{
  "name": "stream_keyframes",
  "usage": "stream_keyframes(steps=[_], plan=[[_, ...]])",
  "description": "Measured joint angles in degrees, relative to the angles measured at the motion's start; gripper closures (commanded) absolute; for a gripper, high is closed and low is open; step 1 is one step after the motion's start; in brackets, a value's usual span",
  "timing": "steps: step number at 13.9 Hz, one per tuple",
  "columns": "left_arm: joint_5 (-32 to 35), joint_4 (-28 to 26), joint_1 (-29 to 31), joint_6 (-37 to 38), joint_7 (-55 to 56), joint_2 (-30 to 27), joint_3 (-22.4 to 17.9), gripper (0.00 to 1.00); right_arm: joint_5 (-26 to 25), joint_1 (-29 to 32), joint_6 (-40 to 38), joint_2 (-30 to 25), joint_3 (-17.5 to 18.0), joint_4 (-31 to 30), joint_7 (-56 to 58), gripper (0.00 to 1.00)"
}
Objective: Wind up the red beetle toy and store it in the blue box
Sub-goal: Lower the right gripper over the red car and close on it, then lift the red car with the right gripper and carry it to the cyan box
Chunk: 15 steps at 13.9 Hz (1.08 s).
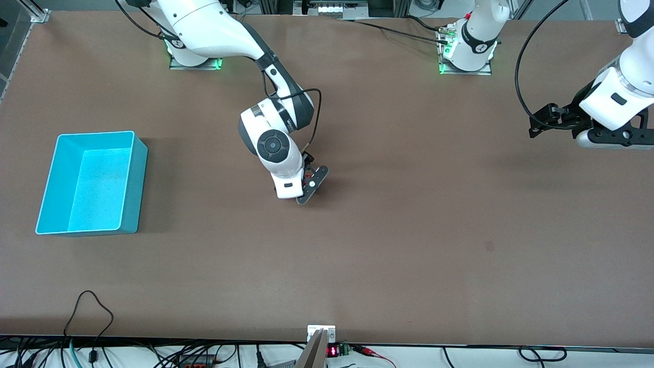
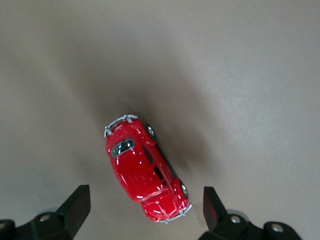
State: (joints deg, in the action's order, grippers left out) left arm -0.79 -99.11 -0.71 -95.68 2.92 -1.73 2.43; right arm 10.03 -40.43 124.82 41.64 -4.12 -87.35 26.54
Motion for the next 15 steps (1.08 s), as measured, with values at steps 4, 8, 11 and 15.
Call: stream_keyframes(steps=[4,8,11,15], plan=[[-0.01,0.00,0.00,0.04,0.00,0.00,0.00,0.00,0.00,-0.01,0.03,0.08,-0.20,0.00,4.45,0.00],[-0.01,0.00,0.00,0.04,0.00,0.00,0.00,0.00,0.00,-0.29,0.16,0.26,-0.19,0.00,8.58,0.00],[-0.02,0.01,0.04,0.04,0.08,0.00,0.00,0.00,0.00,-0.35,0.25,0.84,-0.20,0.00,10.88,0.00],[-0.02,0.03,0.26,0.04,0.31,0.00,-0.19,0.00,0.00,-0.98,1.92,2.13,-0.18,-0.01,11.70,0.00]])
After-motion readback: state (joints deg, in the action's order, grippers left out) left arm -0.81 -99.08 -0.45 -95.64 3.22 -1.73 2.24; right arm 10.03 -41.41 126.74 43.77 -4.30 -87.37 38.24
